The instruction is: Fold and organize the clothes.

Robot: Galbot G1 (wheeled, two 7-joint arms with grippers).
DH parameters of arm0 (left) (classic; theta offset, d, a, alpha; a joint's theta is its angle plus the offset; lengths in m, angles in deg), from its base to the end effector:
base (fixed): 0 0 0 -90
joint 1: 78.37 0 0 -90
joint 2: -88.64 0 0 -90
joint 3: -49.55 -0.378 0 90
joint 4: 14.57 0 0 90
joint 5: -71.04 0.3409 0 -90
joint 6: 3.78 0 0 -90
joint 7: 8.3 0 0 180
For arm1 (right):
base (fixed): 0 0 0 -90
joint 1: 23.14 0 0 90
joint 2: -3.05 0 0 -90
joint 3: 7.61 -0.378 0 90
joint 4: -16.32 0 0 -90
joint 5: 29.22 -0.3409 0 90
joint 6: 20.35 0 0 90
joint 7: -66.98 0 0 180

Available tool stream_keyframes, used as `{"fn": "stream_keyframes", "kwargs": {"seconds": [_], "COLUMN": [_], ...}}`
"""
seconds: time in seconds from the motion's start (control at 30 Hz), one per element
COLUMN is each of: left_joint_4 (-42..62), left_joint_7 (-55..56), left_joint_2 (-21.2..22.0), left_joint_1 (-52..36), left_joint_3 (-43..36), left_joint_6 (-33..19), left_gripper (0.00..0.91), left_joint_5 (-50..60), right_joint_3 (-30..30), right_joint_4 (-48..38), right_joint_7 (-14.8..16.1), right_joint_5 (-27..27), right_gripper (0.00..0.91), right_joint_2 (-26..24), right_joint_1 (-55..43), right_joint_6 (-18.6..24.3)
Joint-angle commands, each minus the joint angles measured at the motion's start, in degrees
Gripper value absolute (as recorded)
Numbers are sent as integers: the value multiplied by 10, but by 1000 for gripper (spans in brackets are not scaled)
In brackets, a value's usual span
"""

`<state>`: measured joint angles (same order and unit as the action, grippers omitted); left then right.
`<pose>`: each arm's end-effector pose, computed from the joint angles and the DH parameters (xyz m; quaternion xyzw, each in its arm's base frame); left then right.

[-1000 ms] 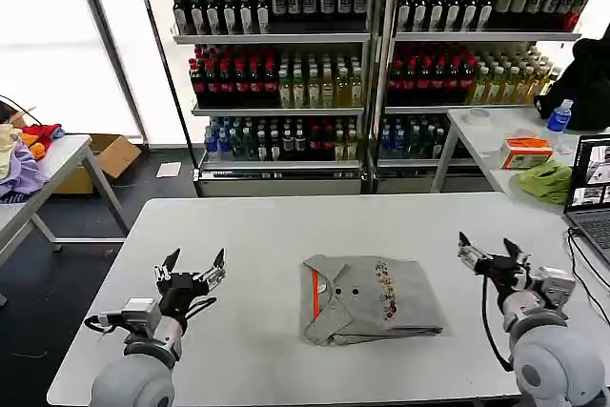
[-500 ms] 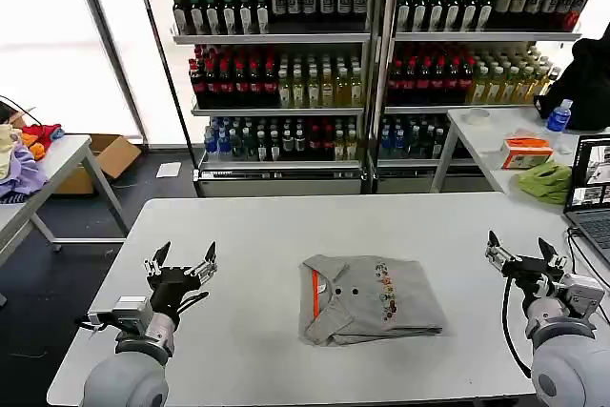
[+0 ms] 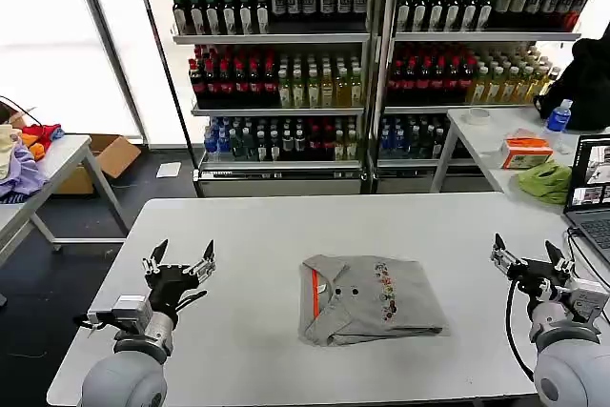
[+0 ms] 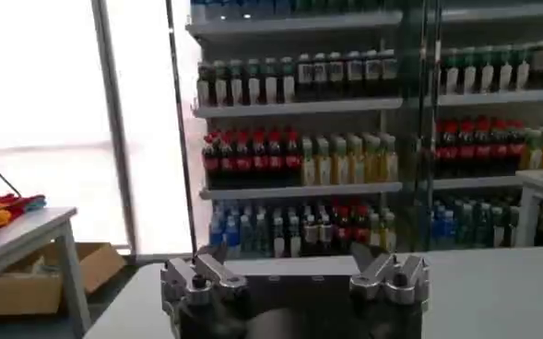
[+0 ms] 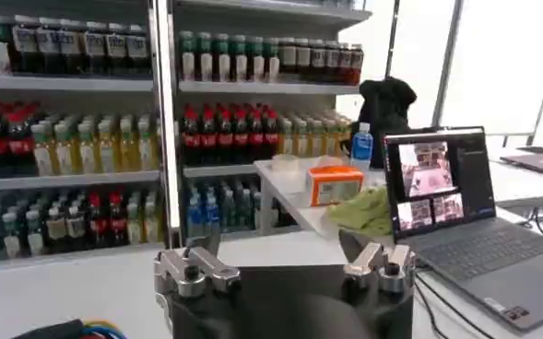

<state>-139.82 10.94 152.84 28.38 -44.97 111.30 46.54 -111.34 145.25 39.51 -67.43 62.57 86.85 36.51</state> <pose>0.2160 0.0591 -0.2454 0.0041 -0.9950 -0.0271 0.0959 0.2048 -0.1373 -0.1907 -0.1417 -0.9828 0.0158 0.1173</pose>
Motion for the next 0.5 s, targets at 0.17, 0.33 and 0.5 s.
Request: {"fn": "stream_keyframes", "kwargs": {"seconds": [0.17,0.33,0.5], "left_joint_4": [0,0,0], "left_joint_7": [-7,-6,-6], "left_joint_2": [-2,-1,0], "left_joint_1": [-1,-1,0], "left_joint_3": [1,1,0], "left_joint_6": [8,8,9], "left_gripper": [907,907,907], "left_joint_5": [10,8,7], "right_joint_3": [-2,-1,0], "right_joint_4": [-2,-4,-6], "right_joint_7": [0,1,1], "right_joint_5": [6,6,6], "right_gripper": [907,907,907], "right_joint_2": [0,-1,-2], "right_joint_1": [1,0,-2], "right_joint_6": [0,0,0]}}
